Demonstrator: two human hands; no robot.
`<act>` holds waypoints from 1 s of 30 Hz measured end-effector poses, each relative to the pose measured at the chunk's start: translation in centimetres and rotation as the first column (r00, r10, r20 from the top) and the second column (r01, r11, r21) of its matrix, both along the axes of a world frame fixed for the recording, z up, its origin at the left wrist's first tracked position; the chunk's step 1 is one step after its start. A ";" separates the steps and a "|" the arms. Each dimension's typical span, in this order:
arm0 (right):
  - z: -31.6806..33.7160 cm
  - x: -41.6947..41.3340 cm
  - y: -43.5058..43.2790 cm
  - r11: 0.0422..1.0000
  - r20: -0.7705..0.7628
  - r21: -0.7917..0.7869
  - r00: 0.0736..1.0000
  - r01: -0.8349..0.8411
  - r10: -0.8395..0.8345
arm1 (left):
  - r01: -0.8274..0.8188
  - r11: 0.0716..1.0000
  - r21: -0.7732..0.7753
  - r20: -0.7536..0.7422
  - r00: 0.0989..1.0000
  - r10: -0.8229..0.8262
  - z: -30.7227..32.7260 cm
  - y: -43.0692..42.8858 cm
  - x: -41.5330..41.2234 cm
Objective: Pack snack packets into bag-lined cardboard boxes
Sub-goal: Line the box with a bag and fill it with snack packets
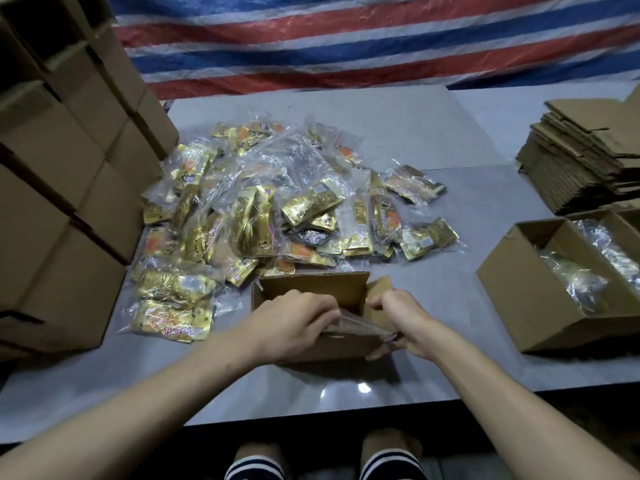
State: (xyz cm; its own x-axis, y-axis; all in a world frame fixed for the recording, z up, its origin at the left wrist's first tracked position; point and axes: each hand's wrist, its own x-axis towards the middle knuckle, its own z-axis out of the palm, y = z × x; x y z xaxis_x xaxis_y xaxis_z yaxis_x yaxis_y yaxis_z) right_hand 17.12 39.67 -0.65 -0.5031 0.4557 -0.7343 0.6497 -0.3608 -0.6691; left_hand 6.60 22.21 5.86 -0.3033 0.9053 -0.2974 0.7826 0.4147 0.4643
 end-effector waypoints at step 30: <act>-0.3 -0.5 -0.1 0.947 0.042 0.292 0.991 -0.135 0.128 | 0.128 0.991 0.039 -0.538 0.839 -0.087 -3.7 -0.5 -0.1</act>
State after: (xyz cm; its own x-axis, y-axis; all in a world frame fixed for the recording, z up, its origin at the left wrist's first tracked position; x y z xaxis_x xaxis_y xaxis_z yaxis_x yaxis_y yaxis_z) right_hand 16.64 39.60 -0.93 -0.5583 0.5834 -0.5899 0.6940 -0.0613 -0.7174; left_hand 6.49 21.69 2.19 -0.2961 0.9537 -0.0522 0.9551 0.2958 -0.0138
